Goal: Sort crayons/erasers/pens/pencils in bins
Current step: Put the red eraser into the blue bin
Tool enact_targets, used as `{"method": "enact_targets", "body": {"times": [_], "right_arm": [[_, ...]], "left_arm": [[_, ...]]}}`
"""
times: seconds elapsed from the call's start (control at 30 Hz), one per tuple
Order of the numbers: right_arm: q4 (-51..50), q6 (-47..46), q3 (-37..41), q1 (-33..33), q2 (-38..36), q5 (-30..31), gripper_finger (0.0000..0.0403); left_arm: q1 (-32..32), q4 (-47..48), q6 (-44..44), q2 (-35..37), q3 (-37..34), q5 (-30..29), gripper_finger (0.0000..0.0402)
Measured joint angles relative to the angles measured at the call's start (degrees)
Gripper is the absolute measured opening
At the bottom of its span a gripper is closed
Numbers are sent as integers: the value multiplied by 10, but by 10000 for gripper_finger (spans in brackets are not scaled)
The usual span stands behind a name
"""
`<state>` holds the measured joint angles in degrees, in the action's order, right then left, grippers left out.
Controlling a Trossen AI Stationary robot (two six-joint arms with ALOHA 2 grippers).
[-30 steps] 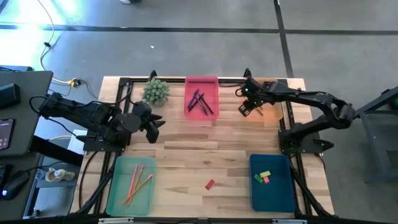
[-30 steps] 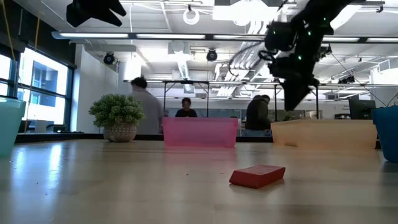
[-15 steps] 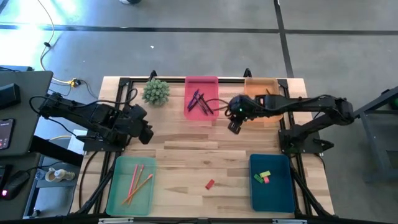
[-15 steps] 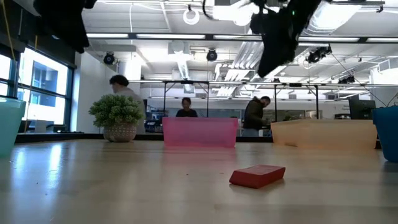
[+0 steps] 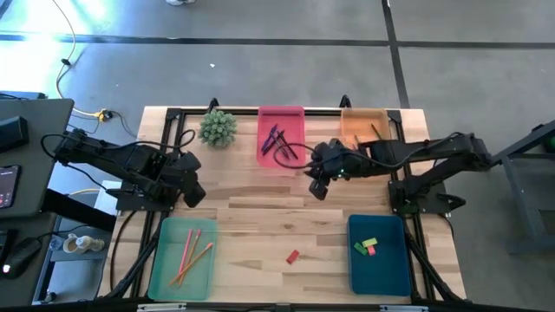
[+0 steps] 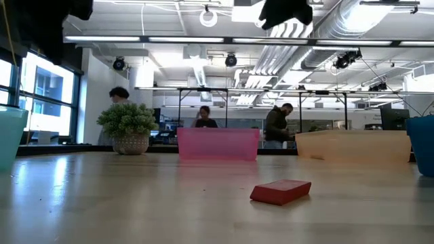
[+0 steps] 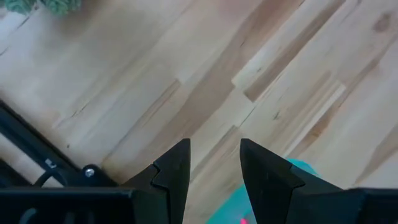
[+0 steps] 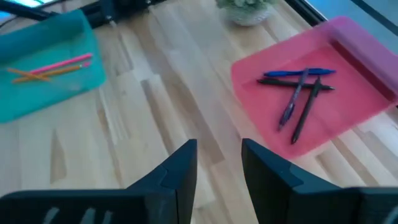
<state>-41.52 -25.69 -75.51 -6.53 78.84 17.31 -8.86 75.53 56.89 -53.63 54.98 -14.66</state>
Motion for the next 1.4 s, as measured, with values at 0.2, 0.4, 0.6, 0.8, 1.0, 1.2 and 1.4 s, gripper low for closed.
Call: {"method": "enact_targets", "body": {"times": [0.2,0.4,0.6,0.8,1.0,1.2,1.4], "right_arm": [[-44,1,-85,-41,72,7,118],[-149,1,-164,-77,152,6,118],[-196,6,-222,-121,221,-23,118],[-199,6,-242,-161,254,-28,118],[-199,4,-242,-186,267,-31,118],[-176,65,-242,-199,281,-93,118],[-169,110,-242,-215,311,-141,147]], "left_arm": [[0,14,-3,0,0,-10,127],[0,14,-6,0,0,-14,127],[0,14,-20,0,0,-16,127],[0,13,-20,0,0,-20,127],[0,12,-16,0,0,-21,127],[0,11,5,0,0,-22,127],[0,10,50,0,0,-25,127]]}}
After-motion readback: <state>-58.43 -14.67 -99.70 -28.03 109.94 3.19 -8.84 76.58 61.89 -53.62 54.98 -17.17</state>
